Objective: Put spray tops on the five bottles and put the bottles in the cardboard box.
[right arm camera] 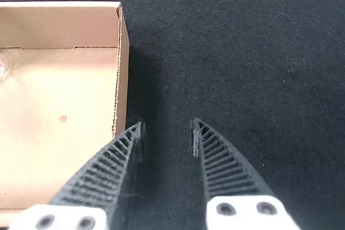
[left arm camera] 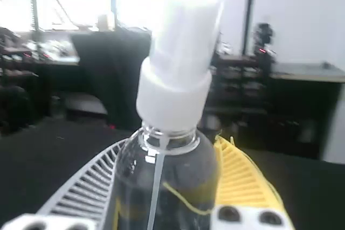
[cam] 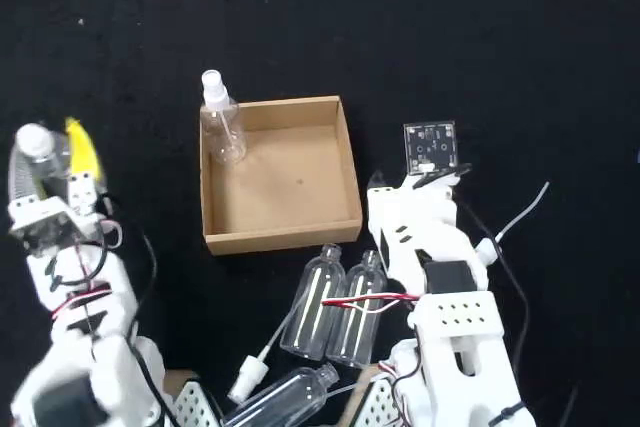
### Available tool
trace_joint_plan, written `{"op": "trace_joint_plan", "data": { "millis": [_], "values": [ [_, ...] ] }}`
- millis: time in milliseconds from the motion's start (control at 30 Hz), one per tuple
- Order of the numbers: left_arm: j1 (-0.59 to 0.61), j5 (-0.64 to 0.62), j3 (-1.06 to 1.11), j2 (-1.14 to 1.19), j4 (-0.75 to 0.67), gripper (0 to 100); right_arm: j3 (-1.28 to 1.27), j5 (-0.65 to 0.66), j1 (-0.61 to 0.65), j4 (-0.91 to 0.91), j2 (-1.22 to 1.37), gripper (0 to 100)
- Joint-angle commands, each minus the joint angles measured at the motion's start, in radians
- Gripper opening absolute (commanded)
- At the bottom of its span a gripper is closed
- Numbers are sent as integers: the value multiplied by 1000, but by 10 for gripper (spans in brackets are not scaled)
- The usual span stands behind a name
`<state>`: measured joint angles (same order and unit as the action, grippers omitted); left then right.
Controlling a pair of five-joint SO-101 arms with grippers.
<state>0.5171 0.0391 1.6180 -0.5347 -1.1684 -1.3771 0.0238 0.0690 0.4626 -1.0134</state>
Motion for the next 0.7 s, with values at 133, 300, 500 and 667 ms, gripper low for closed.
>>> {"op": "trace_joint_plan", "data": {
  "millis": [133,300,500,667],
  "values": [
    [-277,-5,-21,-534,508,29,5,0,-18,-37,-42,114],
    [-456,-5,-22,-689,695,29,5,2,-18,-37,-42,114],
    [-567,-6,-18,-681,744,29,5,2,-18,-37,-42,114],
    [-621,-6,-68,-586,741,29,5,2,-18,-37,-41,114]
  ]
}}
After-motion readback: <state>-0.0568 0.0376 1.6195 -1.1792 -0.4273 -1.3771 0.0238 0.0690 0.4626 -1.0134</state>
